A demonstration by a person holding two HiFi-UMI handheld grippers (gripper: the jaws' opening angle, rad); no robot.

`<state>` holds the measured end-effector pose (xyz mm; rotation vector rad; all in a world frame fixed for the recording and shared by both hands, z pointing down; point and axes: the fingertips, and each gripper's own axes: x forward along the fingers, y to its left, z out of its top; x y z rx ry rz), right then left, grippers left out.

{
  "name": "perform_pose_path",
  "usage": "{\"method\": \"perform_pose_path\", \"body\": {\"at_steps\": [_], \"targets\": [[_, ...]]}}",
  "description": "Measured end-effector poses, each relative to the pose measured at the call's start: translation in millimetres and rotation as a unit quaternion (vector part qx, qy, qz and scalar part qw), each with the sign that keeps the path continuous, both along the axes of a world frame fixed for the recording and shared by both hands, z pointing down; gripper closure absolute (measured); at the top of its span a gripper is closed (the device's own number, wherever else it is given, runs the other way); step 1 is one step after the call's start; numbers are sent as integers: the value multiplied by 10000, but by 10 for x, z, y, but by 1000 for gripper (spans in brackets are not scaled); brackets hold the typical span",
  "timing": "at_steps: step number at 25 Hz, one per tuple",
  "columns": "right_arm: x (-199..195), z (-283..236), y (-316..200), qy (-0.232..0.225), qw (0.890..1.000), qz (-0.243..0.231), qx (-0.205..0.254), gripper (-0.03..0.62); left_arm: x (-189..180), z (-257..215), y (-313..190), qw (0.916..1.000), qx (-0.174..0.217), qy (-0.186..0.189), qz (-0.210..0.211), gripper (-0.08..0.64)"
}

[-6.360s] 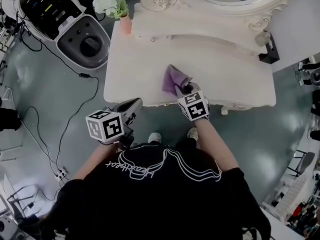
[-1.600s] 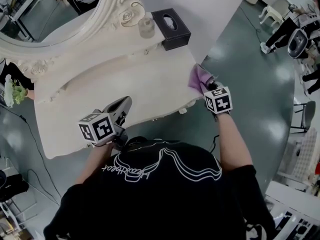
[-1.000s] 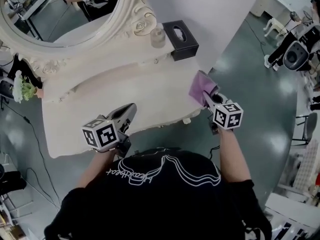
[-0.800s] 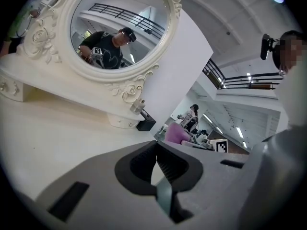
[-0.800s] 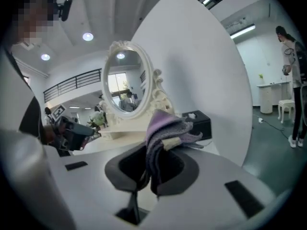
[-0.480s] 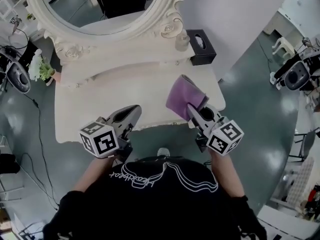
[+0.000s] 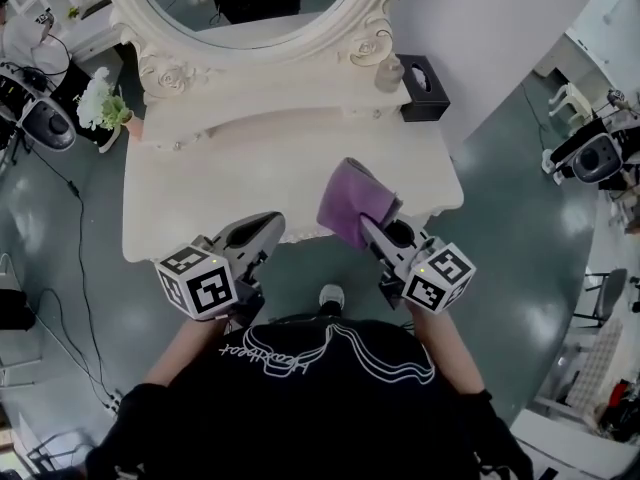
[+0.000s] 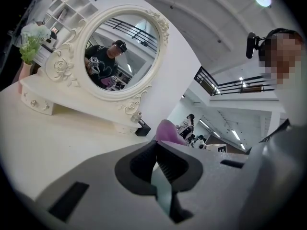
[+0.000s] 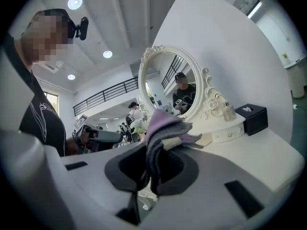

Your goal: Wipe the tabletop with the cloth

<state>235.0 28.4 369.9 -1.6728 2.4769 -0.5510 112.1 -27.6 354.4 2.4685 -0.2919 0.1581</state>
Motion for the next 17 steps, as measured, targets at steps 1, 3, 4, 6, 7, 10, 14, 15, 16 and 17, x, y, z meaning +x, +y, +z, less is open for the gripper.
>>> {"method": "perform_pose_path", "body": {"at_steps": [1,3,4,6,7,10,14,15,16,17], "targets": [[-33,11,14,-21,10000,3,-29,543,-29,11,13,10000,-21,7,5,555],[-85,17,48,-29,10000,22,-55,543,-72,35,48,10000,-60,13,27,555],[-104,12,62,-18,10000,41,-51,543,-88,44,65,10000,-70,14,42,555],[-133,-1,82,1,10000,81,-45,543,-114,48,95,9999,-80,26,72,555],[-150,-4,90,8,9999,92,-49,543,-127,49,107,9999,-81,32,85,555],[-202,-2,102,58,9999,95,-57,543,-162,67,124,9999,-71,26,111,555],[-279,5,119,90,9999,93,-58,543,-231,110,146,9999,-108,-2,113,555],[-298,8,127,94,9999,92,-57,543,-252,121,153,9999,-119,-9,110,555],[-315,12,136,100,9999,91,-55,543,-273,130,160,9999,-128,-16,107,555],[-332,16,145,107,9999,90,-50,543,-294,139,167,9999,-136,-22,104,555]]}}
